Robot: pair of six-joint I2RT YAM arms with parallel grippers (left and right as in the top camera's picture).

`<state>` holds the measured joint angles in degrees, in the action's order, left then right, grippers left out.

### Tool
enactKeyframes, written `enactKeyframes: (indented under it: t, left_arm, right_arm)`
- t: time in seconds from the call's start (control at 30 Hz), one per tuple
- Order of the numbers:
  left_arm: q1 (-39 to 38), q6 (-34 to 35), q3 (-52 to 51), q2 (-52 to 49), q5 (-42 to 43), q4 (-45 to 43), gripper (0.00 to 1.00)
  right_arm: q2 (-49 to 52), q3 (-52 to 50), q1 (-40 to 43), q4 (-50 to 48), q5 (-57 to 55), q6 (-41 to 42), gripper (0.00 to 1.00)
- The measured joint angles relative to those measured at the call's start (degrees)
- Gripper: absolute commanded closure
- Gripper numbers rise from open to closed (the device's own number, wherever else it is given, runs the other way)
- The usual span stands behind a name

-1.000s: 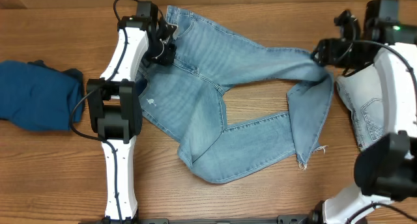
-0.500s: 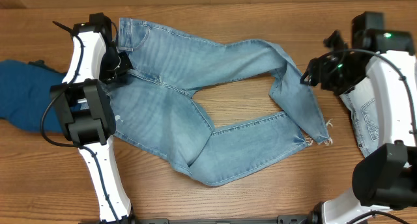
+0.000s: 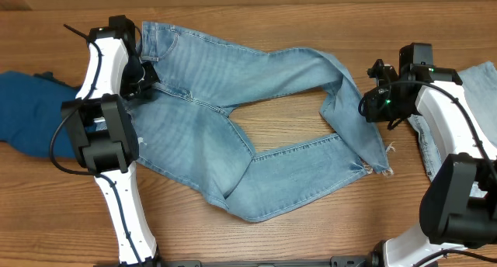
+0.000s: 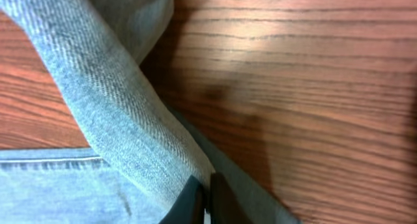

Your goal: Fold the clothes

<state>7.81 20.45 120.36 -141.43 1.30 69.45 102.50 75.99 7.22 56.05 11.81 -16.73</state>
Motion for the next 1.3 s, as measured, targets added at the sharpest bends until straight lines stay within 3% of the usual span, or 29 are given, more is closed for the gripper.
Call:
enactKeyframes:
  t: [0.1, 0.27, 0.3, 0.33, 0.43, 0.57, 0.67, 0.7, 0.73, 0.77, 0.83, 0.87, 1.03, 1.13, 1.3]
  left_arm:
    - [0.0, 0.0, 0.0, 0.0, 0.0, 0.0, 0.96]
    - [-0.2, 0.0, 0.0, 0.0, -0.3, 0.0, 0.96]
    - [-0.2, 0.0, 0.0, 0.0, -0.3, 0.0, 0.96]
    - [-0.2, 0.0, 0.0, 0.0, -0.3, 0.0, 0.96]
    - [-0.2, 0.0, 0.0, 0.0, -0.3, 0.0, 0.96]
    - [-0.2, 0.0, 0.0, 0.0, -0.3, -0.1, 0.96]
    - [-0.2, 0.0, -0.1, 0.0, -0.3, -0.2, 0.96]
    - [-0.2, 0.0, -0.1, 0.0, -0.3, -0.2, 0.96]
    - [-0.2, -0.6, -0.1, 0.1, -0.2, -0.5, 0.96]
    - [-0.2, -1.2, -0.1, 0.1, 0.0, -0.8, 0.96]
    - [0.1, -2.6, 0.0, 0.1, 1.0, -1.7, 0.96]
    - [0.2, -4.1, 0.1, 0.1, 2.3, -2.4, 0.96]
    - [0.5, -15.6, 3.8, -1.8, 12.2, -5.1, 0.96]
    - [0.1, -24.3, 9.2, -2.9, 23.2, -4.7, 0.89]
    - [-3.0, -30.4, 16.3, -2.9, 29.0, -1.4, 0.83]
  right_arm:
    - [0.0, 2.1, 1.0, -3.0, -5.1, -0.1, 0.96]
    - [0.0, 10.4, 1.3, -26.6, -12.7, -2.4, 0.94]
    - [0.0, 10.7, 1.2, -29.2, -12.0, -3.1, 0.87]
    - [0.1, 10.7, 1.2, -30.5, -11.6, -3.6, 0.48]
    - [1.9, 10.7, 1.5, -31.5, -12.7, -3.5, 0.1]
    - [3.0, 11.0, 3.5, -19.8, -18.0, 4.2, 0.07]
    - [3.0, 11.1, 4.4, -9.9, -15.8, 11.7, 0.08]
    - [3.0, 11.1, 4.3, -9.6, -12.5, 13.4, 0.12]
    - [3.0, 11.1, 4.2, -9.6, -11.2, 14.1, 0.34]
    - [3.0, 11.1, 4.1, -10.1, -9.6, 15.6, 0.67]
    - [3.0, 11.1, 4.1, -11.3, -8.1, 18.4, 0.86]
    - [3.2, 11.1, 4.3, -11.4, -7.6, 21.1, 0.91]
    - [7.5, 11.1, 6.3, -19.1, -2.0, 35.9, 0.96]
    - [11.6, 11.1, 6.7, -25.9, 0.8, 42.4, 0.96]
    - [21.6, 11.1, 6.7, -33.6, 2.8, 48.6, 0.96]
